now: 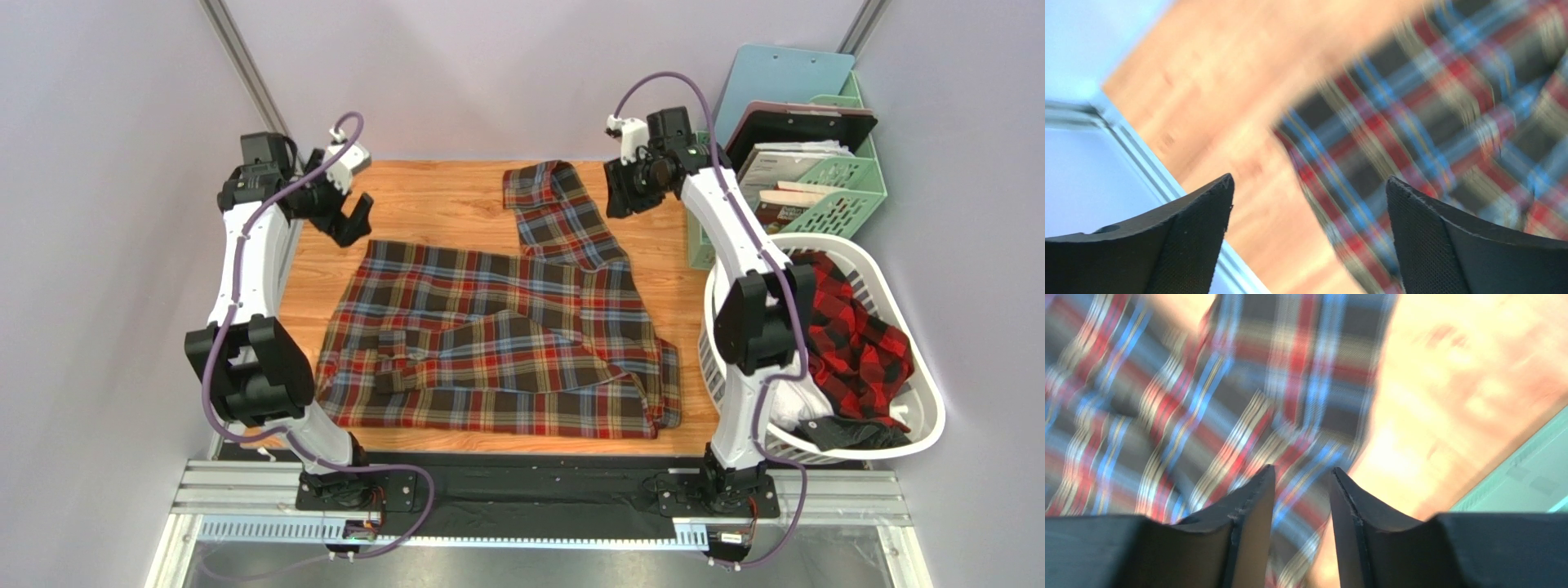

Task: Fold and stack the long sleeve shirts
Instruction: Fold the shirt

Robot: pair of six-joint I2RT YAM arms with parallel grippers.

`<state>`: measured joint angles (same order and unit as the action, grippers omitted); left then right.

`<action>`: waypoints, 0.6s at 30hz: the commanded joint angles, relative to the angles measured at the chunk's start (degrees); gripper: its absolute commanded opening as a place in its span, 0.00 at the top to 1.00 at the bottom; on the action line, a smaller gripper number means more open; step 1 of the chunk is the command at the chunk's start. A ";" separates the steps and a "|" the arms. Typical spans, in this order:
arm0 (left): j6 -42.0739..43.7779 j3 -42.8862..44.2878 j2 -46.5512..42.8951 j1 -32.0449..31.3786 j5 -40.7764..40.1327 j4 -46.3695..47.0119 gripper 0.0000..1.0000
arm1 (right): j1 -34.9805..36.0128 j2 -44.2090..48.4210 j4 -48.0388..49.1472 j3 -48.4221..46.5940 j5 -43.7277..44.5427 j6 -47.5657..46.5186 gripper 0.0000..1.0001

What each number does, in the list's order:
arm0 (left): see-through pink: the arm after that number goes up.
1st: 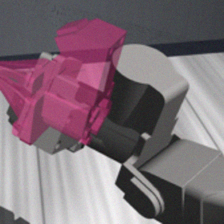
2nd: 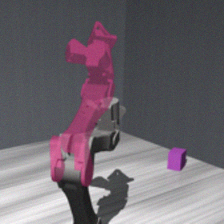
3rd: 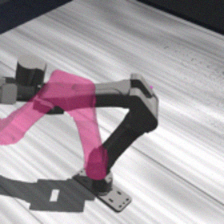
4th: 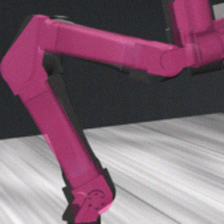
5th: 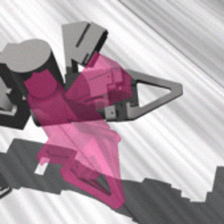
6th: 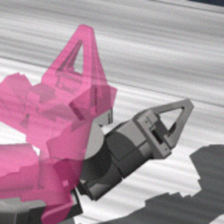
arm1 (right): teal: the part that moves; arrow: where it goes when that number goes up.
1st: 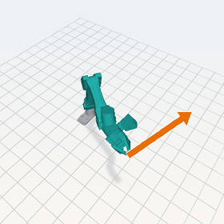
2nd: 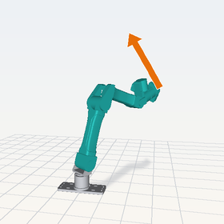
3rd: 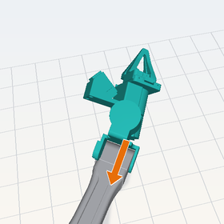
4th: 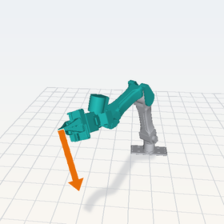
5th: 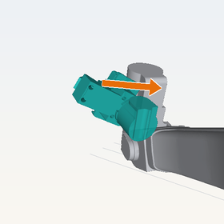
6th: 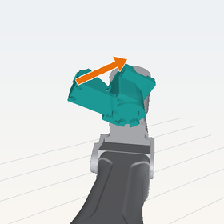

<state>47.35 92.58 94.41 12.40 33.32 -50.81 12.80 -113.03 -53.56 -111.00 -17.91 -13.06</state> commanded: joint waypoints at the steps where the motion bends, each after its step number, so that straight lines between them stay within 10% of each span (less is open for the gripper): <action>1: -22.33 3.03 4.97 0.08 6.67 20.20 0.01 | 0.74 -11.05 5.57 -8.24 5.78 6.90 0.52; 8: -16.51 36.17 29.06 0.16 3.51 -6.13 0.01 | 0.21 -23.71 9.17 -18.71 8.07 9.19 0.50; 18: -4.21 27.84 31.09 -2.21 -8.01 -2.63 0.01 | -0.23 -29.17 11.11 -17.85 9.65 7.87 0.51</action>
<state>36.51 120.46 124.95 11.66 29.26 -52.36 12.93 -141.34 -45.60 -126.45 -9.08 -5.50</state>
